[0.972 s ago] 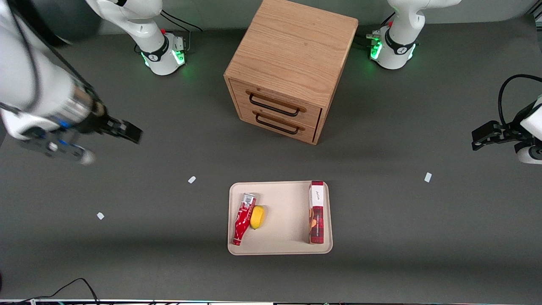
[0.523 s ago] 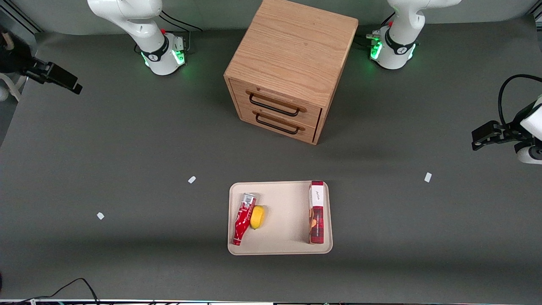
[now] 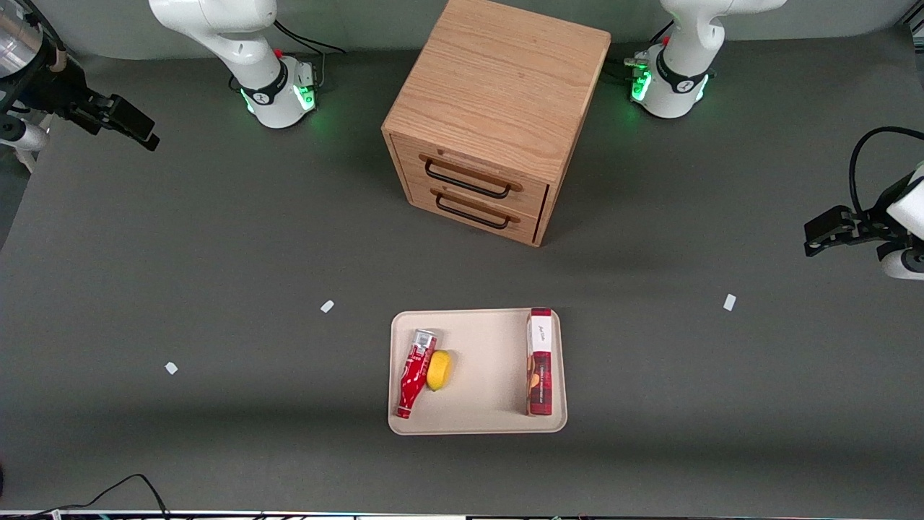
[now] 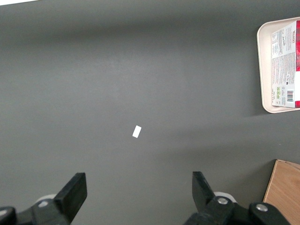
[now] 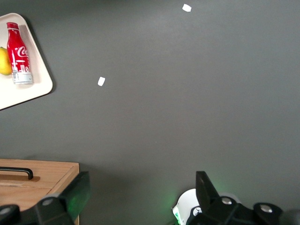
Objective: Place coke bottle on tray
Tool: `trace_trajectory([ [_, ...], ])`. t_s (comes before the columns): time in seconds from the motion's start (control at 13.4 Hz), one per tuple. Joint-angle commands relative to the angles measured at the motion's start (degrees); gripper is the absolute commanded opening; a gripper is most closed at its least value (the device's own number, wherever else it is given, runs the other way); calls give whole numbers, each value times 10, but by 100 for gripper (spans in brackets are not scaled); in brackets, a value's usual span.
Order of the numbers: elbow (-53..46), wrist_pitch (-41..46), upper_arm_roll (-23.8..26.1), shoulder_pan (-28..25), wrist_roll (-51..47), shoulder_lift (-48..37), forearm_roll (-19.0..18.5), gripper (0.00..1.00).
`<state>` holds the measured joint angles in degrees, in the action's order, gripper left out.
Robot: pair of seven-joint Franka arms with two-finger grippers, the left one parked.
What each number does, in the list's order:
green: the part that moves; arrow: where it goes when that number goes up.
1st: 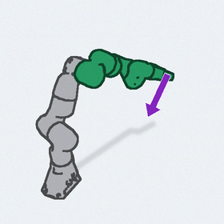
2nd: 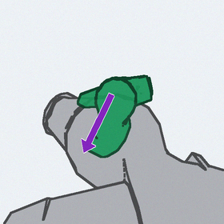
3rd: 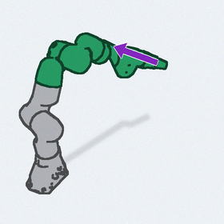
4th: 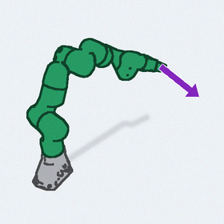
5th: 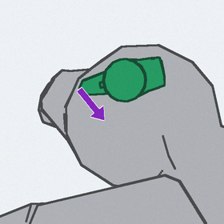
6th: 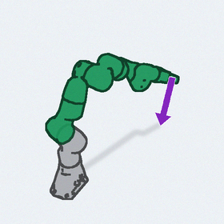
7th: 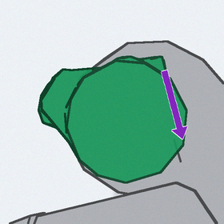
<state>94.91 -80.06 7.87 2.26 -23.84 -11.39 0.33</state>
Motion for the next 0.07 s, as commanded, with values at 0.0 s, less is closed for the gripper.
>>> trace_trajectory([
  [0.0,-54,22,-8,-6,13,38,13,100],
])
